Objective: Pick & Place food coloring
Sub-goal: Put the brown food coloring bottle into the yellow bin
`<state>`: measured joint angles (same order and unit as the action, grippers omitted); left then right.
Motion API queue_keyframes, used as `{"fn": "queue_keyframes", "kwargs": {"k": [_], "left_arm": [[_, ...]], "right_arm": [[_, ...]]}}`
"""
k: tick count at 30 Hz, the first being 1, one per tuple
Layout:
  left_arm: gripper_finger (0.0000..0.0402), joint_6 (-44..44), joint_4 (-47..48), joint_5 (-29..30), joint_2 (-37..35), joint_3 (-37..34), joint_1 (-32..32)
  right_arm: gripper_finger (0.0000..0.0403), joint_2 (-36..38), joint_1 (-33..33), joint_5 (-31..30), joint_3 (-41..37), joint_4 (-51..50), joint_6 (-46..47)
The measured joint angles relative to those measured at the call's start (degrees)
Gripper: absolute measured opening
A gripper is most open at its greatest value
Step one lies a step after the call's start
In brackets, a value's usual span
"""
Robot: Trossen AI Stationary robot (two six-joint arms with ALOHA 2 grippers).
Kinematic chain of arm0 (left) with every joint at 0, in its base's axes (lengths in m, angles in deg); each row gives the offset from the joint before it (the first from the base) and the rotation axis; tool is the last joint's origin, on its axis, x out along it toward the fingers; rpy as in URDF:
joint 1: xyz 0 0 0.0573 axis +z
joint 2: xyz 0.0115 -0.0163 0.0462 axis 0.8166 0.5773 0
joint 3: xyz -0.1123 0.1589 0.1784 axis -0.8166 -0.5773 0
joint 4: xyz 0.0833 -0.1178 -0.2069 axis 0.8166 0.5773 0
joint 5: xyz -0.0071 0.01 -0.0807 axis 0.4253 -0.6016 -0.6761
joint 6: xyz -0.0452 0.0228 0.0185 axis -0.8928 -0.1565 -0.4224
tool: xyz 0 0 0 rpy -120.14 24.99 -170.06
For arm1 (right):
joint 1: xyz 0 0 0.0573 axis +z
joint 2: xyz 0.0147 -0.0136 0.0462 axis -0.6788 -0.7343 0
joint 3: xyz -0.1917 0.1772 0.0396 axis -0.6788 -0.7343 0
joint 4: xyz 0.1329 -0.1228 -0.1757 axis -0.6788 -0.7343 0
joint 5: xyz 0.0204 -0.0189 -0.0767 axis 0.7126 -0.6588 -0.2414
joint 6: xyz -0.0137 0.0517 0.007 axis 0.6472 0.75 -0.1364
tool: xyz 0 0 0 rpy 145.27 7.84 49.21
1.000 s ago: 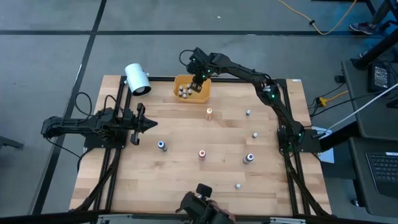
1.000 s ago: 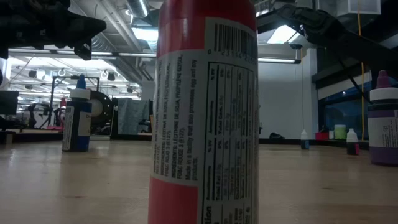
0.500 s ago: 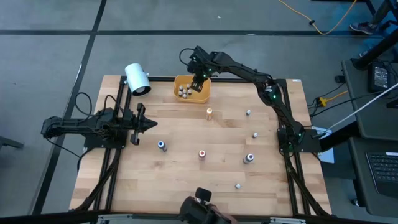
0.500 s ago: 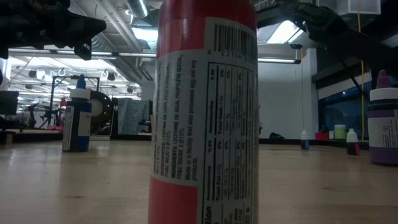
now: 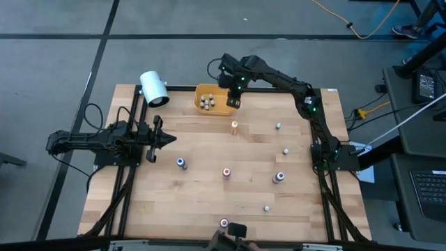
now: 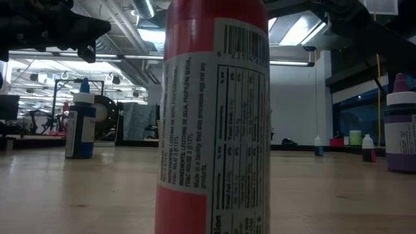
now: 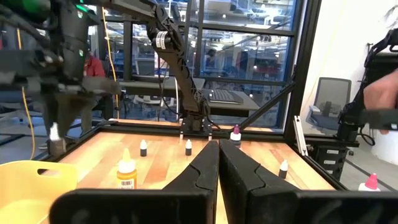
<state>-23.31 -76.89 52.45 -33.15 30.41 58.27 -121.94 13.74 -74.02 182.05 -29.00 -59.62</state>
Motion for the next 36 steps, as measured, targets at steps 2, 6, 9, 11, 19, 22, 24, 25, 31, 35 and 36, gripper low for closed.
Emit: {"fn": "queue_keyframes", "kwargs": {"k": [2,6,9,11,19,22,24,25,31,35,36], "left_arm": [[0.0006,0.00,-0.01,0.00,-0.01,0.00,0.00],[0.0009,0.00,0.00,0.02,0.00,0.00,0.00],[0.0010,0.00,-0.01,0.01,0.00,0.00,0.00],[0.0010,0.00,0.00,0.02,0.00,0.00,0.00],[0.0008,0.00,0.00,0.01,0.00,0.00,0.00],[0.0010,0.00,0.00,0.00,0.00,0.00,0.00],[0.0012,0.00,0.00,0.02,-0.01,0.00,0.00],[0.0012,0.00,-0.01,0.01,-0.01,0.00,0.00],[0.0011,0.00,0.00,0.00,0.00,0.00,0.00],[0.0008,0.00,0.00,0.00,0.00,0.00,0.00],[0.0008,0.00,-0.02,0.02,-0.02,0.00,0.00]], "right_arm": [[0.0068,-0.15,0.39,0.55,-2.38,1.85,-0.45],[0.0071,-0.17,0.41,0.85,-8.10,5.91,-4.10],[0.0073,-0.18,-0.29,0.80,-12.31,8.65,-5.68],[0.0071,-0.29,-0.60,0.70,-14.02,9.35,-6.32],[0.0073,-0.29,-0.73,0.63,-13.72,12.52,-7.25],[0.0072,-0.26,-0.73,0.69,-12.23,14.37,-7.23],[0.0068,-0.26,-0.76,1.12,-11.97,15.82,-6.97],[0.0067,-0.27,-0.72,1.43,-11.99,15.81,-6.53],[0.0074,-1.81,0.76,2.27,-12.03,16.57,-6.00],[0.0074,-2.55,1.42,2.41,-11.95,17.28,-5.79],[0.0072,-2.86,1.44,2.34,-11.95,17.28,-5.79]]}}
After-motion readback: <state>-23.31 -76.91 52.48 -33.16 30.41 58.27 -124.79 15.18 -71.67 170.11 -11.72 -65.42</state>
